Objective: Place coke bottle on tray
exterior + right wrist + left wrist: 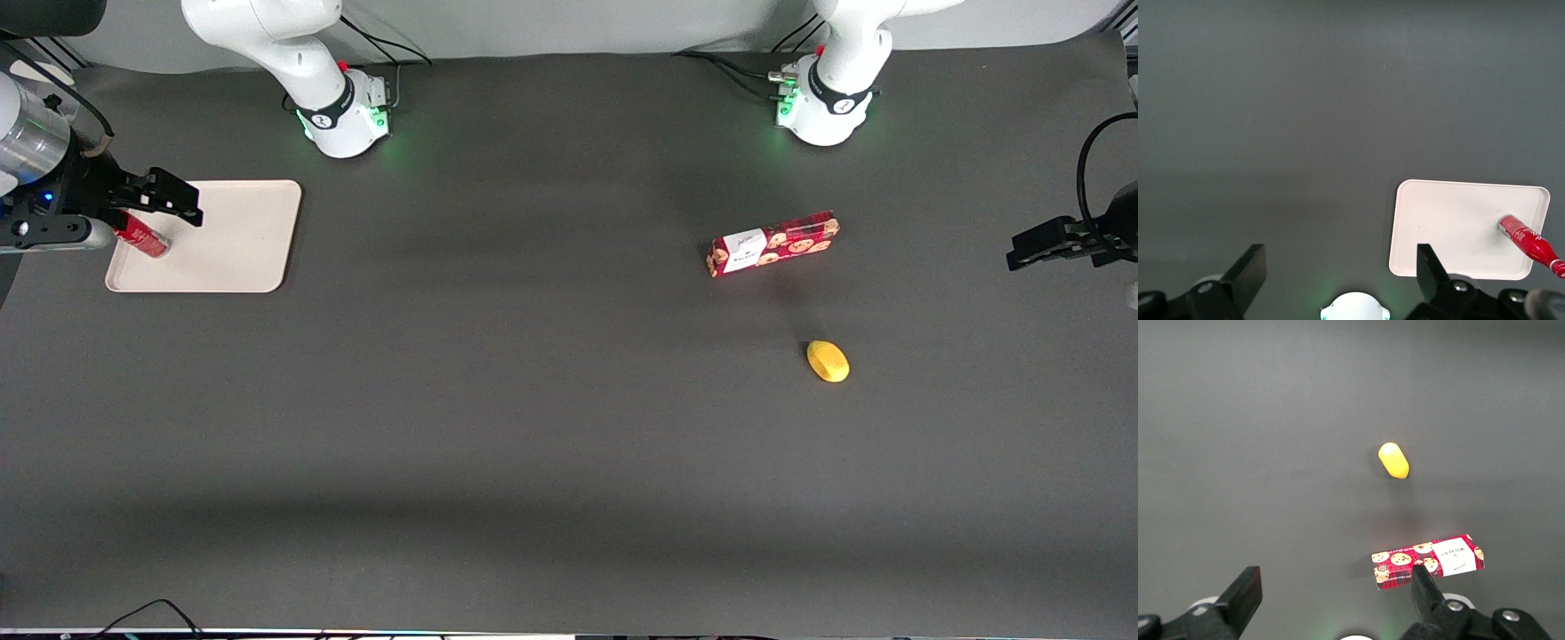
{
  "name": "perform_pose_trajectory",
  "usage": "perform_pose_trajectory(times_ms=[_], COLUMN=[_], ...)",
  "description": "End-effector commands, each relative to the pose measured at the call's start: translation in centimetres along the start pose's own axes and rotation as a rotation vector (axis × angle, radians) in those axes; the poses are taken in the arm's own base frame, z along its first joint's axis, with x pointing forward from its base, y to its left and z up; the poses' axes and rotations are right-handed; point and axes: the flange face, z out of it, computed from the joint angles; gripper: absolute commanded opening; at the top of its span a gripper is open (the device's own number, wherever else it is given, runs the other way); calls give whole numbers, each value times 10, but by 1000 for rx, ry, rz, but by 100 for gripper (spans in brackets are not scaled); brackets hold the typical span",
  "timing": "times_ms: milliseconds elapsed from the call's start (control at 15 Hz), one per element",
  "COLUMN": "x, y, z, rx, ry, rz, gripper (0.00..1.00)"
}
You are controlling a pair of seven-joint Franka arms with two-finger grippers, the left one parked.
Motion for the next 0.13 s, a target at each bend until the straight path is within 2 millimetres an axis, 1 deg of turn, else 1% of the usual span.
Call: perform_pose_trajectory(times_ms=[0, 67], x=[16, 17], y=[-1, -1], z=[-8, -9], rx=[20, 19], ry=[10, 8], rz=[33, 32], gripper=[100, 100])
